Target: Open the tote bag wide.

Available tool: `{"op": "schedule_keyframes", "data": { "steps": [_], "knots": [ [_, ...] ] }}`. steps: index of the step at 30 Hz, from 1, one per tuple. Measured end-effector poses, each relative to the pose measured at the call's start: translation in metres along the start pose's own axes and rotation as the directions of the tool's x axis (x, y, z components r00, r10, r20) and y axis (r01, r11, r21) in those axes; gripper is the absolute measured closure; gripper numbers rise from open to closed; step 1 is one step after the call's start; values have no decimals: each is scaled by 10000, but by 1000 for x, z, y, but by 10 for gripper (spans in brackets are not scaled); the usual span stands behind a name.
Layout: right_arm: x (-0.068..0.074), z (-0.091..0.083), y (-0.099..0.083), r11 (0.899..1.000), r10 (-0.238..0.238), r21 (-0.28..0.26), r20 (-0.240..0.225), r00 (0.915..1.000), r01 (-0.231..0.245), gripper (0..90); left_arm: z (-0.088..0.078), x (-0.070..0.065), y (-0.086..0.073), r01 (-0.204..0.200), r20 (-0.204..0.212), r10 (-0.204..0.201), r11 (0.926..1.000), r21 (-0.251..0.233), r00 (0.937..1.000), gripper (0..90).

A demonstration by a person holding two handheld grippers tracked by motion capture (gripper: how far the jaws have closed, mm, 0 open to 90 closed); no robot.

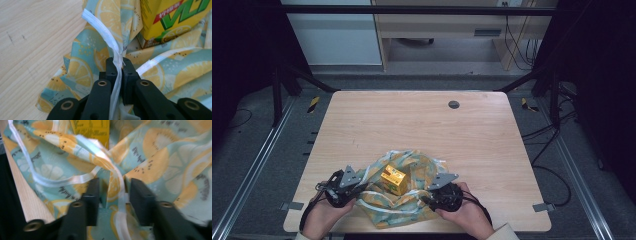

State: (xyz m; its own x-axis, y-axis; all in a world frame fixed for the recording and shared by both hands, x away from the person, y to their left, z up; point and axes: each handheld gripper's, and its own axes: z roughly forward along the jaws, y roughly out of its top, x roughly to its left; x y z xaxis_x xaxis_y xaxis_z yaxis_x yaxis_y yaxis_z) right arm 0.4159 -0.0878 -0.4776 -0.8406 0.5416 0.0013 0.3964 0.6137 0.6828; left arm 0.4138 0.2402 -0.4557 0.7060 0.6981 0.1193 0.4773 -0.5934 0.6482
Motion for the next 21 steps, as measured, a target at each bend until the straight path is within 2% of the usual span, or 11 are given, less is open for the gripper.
{"op": "schedule_keyframes", "data": {
  "steps": [4,6,9,11,13,15,16,21],
  "knots": [
    [-1,1,-3,9995,-111,291,-259,9996,119,836,1,2,-5,25,25,-25,9997,256,10000,883],
    [-2,0,-4,9990,-141,421,-394,9991,157,882,5,3,-7,-15,-46,17,9988,485,10000,887],
    [-4,0,-7,9983,-57,575,-612,9981,92,899,10,6,-10,11,-145,0,9974,720,9999,888],
    [-5,-1,-7,9975,-150,677,-669,9976,195,900,14,7,-12,193,-235,-178,9975,678,9996,890],
    [-6,-1,-9,9960,-285,825,-713,9970,344,900,16,10,-13,128,-333,-98,9956,927,9994,891],
    [-6,-1,-10,9943,-346,978,-727,9968,417,900,18,12,-15,261,-404,-223,9949,973,9989,892],
    [-6,-1,-10,9938,-339,1037,-709,9969,412,900,17,15,-15,146,-358,-105,9930,1174,9993,893],
    [-8,0,-12,9916,-318,1227,-768,9965,411,900,17,18,-16,195,-438,-140,9916,1281,9989,896]
  ]
}}
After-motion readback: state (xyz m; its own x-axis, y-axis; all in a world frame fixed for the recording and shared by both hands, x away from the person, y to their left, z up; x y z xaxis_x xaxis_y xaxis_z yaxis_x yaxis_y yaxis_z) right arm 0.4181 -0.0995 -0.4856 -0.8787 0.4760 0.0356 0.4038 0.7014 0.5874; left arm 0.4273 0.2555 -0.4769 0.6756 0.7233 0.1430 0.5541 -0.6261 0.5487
